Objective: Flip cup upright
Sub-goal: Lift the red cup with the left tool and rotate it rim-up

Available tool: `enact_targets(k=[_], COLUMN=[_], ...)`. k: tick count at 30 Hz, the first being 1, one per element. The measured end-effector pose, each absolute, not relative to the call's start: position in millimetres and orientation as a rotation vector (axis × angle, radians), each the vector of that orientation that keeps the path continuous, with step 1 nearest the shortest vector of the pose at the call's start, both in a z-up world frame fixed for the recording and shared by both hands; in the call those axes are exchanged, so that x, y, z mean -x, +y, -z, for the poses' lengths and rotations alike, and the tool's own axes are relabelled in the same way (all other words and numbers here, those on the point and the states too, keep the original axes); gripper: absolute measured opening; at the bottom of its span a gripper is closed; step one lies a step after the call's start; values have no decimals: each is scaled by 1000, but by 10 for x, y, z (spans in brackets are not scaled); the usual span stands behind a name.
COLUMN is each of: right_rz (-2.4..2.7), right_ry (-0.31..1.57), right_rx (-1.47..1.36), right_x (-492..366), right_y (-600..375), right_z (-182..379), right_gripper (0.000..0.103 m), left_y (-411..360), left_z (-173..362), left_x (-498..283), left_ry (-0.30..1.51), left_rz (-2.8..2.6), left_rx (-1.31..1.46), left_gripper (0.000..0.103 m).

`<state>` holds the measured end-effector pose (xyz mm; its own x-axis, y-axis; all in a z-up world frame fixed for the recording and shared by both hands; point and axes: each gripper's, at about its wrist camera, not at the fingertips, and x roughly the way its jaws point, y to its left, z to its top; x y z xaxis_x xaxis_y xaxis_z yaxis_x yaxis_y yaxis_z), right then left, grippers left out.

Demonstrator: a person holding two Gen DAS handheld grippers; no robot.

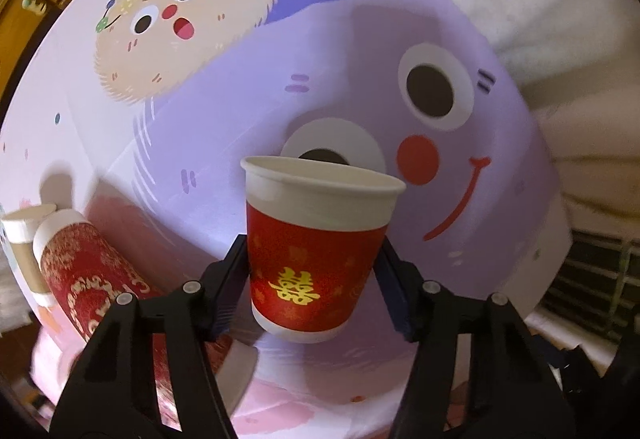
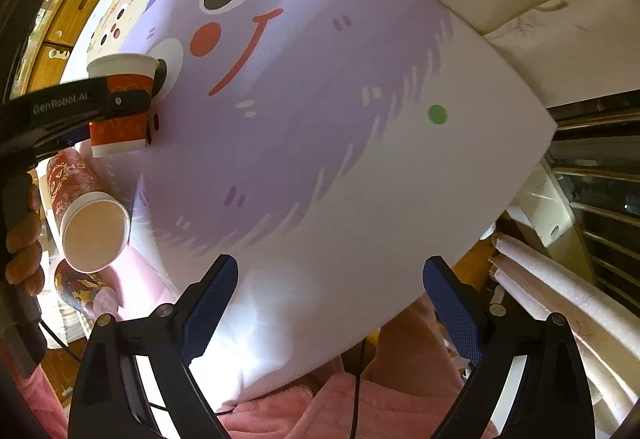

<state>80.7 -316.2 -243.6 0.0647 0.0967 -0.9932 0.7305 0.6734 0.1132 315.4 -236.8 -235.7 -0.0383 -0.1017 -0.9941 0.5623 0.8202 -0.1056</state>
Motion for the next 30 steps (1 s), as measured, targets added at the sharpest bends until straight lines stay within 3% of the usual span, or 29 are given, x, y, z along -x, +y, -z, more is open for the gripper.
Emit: enact_targets(k=[10,19,30], right_rz=[472,304,101], right_ry=[1375,1305,1338], right_rx=[-622,-533,-472], right_x=[-727,-896,-1026], right_y=[-3414,-3638,-3287], right_z=[1937,1438,1332], right_gripper=[95,95,95], left_y=[-2151,-1320,-340], left_z=[1787,1126,1265], left_x=[-2958,-2402,-1393], left_ry=[1457,1394,1325], left_rz=[441,254,39], left_rx=[-193,17,250], left_gripper=[57,57,57])
